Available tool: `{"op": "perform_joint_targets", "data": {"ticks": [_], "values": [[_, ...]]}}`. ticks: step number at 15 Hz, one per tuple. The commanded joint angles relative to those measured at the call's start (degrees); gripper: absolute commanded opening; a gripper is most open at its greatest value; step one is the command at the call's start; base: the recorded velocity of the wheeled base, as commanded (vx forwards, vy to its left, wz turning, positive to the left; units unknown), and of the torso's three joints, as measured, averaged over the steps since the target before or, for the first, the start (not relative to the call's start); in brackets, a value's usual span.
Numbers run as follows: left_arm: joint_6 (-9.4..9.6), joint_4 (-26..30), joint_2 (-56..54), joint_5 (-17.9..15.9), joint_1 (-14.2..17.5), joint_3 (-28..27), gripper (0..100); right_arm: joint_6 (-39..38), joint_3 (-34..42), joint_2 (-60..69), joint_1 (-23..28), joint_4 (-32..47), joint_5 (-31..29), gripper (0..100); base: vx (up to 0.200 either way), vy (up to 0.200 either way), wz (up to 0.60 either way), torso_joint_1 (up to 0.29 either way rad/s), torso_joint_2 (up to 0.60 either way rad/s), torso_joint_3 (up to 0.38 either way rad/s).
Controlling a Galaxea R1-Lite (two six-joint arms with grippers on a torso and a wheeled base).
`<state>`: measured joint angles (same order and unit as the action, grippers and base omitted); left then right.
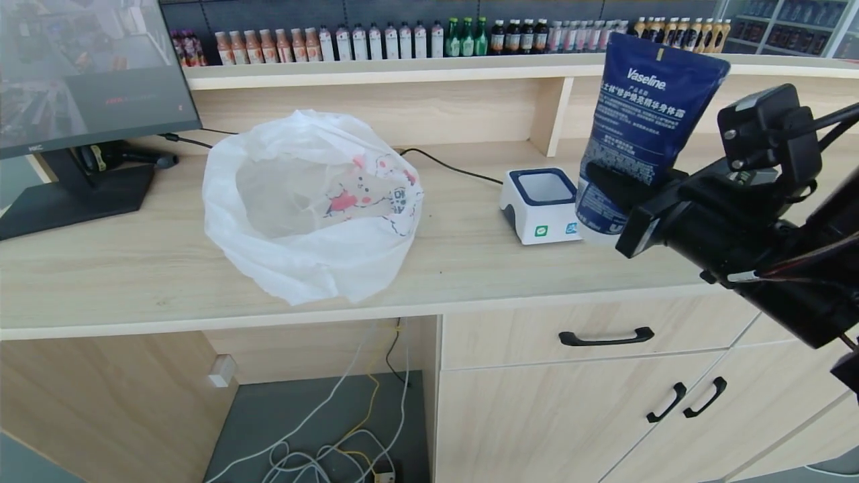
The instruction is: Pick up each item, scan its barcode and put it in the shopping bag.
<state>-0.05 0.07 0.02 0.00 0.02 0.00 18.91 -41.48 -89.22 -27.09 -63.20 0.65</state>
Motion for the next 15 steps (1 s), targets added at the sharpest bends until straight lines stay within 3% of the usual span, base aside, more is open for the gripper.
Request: {"op": "perform_joint_targets", "data": {"ticks": [1, 2, 4, 5, 8, 13, 15], "values": [[-0.04, -0.07, -0.02, 0.00, 0.06, 0.00, 100, 7.72, -3.95, -3.33, 0.19, -0.26, -0.03, 0, 0.000, 0.000, 0.00, 0.000, 0.00, 0.000], [-0.04, 0.01, -0.02, 0.00, -0.02, 0.00, 100, 15.55, -8.17, -5.96, 0.02, -1.32, 0.06, 0, 0.000, 0.000, 0.00, 0.000, 0.00, 0.000], [-0.04, -0.07, -0.02, 0.00, 0.06, 0.00, 100, 23.90, -14.41, -9.92, -2.44, -4.66, 0.14, 0, 0.000, 0.000, 0.00, 0.000, 0.00, 0.000], [-0.04, 0.01, -0.02, 0.00, -0.02, 0.00, 100, 29.61, -19.69, -13.17, -3.67, -5.36, 2.52, 0, 0.000, 0.000, 0.00, 0.000, 0.00, 0.000], [-0.04, 0.01, -0.02, 0.00, 0.06, 0.00, 100, 42.35, -26.19, -16.95, -2.97, -4.92, 10.60, 0, 0.000, 0.000, 0.00, 0.000, 0.00, 0.000], [-0.04, 0.01, -0.02, 0.00, -0.02, 0.00, 100, 50.35, -27.33, -22.22, -0.95, -4.48, 19.83, 0, 0.000, 0.000, 0.00, 0.000, 0.00, 0.000], [-0.04, -0.07, -0.02, 0.00, 0.06, 0.00, 100, 50.61, -27.33, -22.22, 0.54, 1.41, 22.91, 0, 0.000, 0.000, 0.00, 0.000, 0.00, 0.000]]}}
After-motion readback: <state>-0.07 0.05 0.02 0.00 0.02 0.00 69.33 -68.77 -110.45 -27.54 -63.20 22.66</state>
